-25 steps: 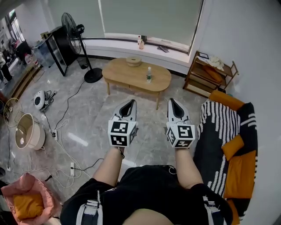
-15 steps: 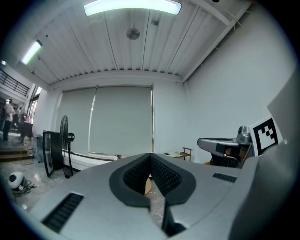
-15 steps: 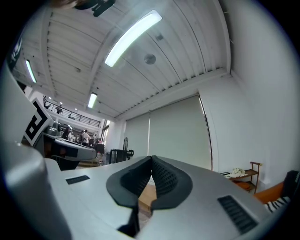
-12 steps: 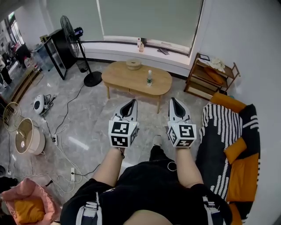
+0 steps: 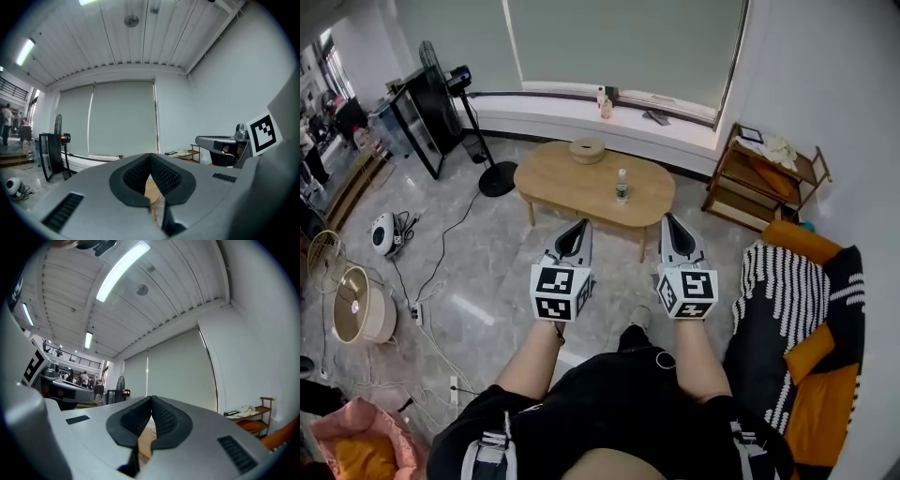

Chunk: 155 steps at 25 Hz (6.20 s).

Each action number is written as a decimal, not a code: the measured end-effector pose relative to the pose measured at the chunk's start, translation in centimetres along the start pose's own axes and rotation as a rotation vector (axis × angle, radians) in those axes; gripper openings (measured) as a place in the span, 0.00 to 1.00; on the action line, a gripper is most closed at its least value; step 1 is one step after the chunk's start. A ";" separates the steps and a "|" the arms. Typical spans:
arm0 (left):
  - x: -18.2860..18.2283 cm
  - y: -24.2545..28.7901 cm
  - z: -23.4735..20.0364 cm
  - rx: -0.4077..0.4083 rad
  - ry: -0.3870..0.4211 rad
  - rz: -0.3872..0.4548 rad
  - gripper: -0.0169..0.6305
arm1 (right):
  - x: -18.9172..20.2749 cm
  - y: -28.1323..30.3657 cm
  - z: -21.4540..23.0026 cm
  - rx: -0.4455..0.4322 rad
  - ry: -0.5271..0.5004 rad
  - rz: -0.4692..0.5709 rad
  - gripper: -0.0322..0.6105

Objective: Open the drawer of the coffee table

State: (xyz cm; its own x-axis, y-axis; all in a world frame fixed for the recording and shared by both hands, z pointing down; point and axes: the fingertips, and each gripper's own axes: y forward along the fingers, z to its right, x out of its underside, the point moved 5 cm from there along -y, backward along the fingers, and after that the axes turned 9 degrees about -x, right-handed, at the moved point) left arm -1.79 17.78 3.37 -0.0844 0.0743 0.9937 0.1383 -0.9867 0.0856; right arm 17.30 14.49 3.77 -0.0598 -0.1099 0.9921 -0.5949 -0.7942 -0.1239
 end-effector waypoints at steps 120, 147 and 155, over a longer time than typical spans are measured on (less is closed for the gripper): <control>94.6 69.0 -21.8 0.484 -1.332 -0.015 0.44 | 90.8 34.5 28.8 -0.119 0.210 -0.506 0.41; 94.2 71.2 -21.7 0.542 -1.481 0.196 0.42 | 93.2 36.6 28.9 -0.277 0.108 -0.555 0.25; 94.3 67.4 -22.1 0.576 -1.469 0.145 0.42 | 92.6 34.3 26.4 -0.379 0.090 -0.610 0.23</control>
State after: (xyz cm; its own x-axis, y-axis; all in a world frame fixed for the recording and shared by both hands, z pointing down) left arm -22.28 -44.88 101.20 0.9031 0.3950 0.1683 0.4293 -0.8381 -0.3366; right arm 12.53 -38.69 90.89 0.3156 0.3495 0.8822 -0.7792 -0.4351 0.4512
